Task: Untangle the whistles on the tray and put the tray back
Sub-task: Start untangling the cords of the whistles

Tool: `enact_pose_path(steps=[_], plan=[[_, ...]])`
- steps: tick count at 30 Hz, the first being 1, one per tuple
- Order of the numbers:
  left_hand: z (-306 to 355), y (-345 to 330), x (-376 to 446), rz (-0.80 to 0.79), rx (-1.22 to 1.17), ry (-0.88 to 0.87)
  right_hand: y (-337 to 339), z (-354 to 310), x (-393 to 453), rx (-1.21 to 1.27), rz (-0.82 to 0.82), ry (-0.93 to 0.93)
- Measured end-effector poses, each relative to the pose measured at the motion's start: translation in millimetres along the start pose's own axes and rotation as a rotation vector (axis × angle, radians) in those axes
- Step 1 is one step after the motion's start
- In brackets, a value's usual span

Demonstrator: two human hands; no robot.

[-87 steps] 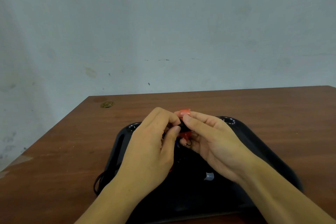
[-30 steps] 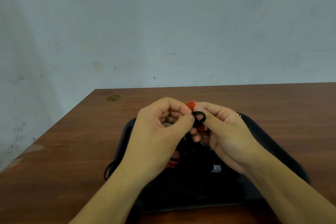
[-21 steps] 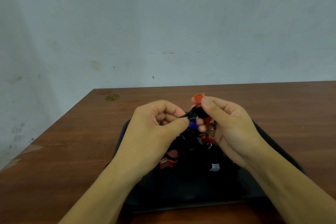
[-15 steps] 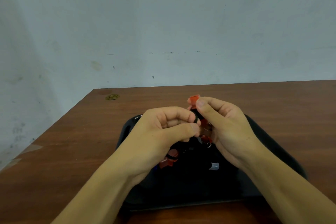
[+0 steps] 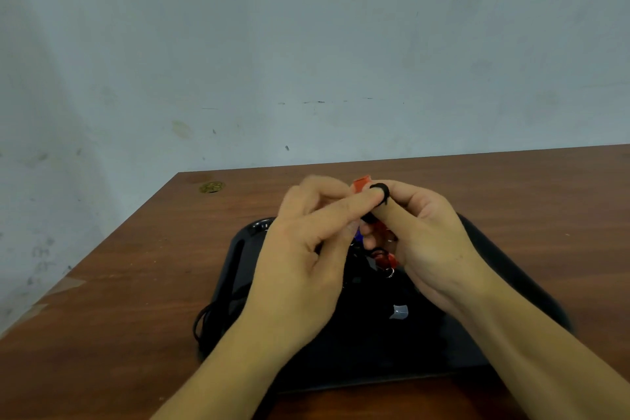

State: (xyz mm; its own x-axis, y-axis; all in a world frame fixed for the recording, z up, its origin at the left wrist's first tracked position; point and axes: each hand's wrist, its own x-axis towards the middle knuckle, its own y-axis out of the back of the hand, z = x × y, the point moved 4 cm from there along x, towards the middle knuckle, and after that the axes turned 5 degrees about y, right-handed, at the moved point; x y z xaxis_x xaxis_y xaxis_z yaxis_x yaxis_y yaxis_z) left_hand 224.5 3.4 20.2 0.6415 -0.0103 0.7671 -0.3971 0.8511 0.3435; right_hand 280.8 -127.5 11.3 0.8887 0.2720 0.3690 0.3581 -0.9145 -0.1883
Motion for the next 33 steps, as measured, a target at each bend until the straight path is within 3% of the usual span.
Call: enact_pose_path(steps=[4, 8, 12, 18, 24, 33], plan=[[10.8, 5.7, 1.6, 0.096, 0.312, -0.29, -4.1, -0.1, -2.7, 0.05, -0.113, -0.08], [15.4, 5.5, 0.8, 0.109, 0.405, -0.377, -5.3, 2.7, -3.2, 0.069, -0.185, -0.151], [14.2, 5.0, 0.4, 0.176, 0.376, -0.281, -4.3, 4.4, -2.1, -0.023, -0.195, -0.108], [11.4, 7.4, 2.3, 0.21, 0.319, -0.155, -1.7, 1.8, -0.5, -0.228, -0.083, 0.038], [5.3, 8.0, 0.2, 0.293, -0.082, 0.249, -3.5, -7.1, -3.8, -0.346, -0.026, 0.278], [-3.5, 10.1, 1.6, 0.329, -0.34, 0.425, -5.1, -5.2, -3.3, -0.741, -0.052, 0.52]])
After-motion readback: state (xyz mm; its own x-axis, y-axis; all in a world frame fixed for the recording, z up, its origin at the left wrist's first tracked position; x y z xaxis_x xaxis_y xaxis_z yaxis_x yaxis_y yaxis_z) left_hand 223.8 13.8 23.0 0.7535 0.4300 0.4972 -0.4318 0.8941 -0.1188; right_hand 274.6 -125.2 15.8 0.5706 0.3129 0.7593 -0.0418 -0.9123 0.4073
